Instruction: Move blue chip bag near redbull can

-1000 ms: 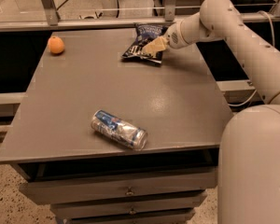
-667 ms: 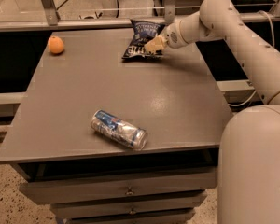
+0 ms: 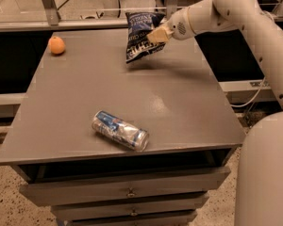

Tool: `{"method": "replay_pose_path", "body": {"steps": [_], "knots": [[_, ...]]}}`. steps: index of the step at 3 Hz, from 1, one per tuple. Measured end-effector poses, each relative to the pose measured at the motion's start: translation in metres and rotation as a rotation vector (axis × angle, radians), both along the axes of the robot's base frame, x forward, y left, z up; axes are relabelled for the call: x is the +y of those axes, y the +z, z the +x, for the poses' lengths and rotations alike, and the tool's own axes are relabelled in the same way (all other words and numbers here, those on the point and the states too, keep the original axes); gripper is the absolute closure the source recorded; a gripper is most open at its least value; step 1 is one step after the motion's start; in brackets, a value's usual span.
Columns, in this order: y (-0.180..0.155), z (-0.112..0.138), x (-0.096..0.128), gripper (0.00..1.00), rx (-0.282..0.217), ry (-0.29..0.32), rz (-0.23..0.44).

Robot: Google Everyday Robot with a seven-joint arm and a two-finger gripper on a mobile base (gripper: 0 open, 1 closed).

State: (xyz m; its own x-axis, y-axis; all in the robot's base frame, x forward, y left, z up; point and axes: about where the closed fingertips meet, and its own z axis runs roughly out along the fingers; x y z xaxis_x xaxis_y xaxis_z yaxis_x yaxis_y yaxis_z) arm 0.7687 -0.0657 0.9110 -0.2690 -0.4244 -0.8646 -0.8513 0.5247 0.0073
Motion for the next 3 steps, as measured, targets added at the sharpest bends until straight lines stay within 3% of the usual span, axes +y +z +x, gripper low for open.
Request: {"method": "replay_pose_path", "body": {"steps": [1, 3], "knots": [[0.022, -0.049, 0.007, 1.00, -0.039, 0.182, -0.030], [0.022, -0.154, -0.004, 1.00, -0.042, 0.531, -0.152]]}}
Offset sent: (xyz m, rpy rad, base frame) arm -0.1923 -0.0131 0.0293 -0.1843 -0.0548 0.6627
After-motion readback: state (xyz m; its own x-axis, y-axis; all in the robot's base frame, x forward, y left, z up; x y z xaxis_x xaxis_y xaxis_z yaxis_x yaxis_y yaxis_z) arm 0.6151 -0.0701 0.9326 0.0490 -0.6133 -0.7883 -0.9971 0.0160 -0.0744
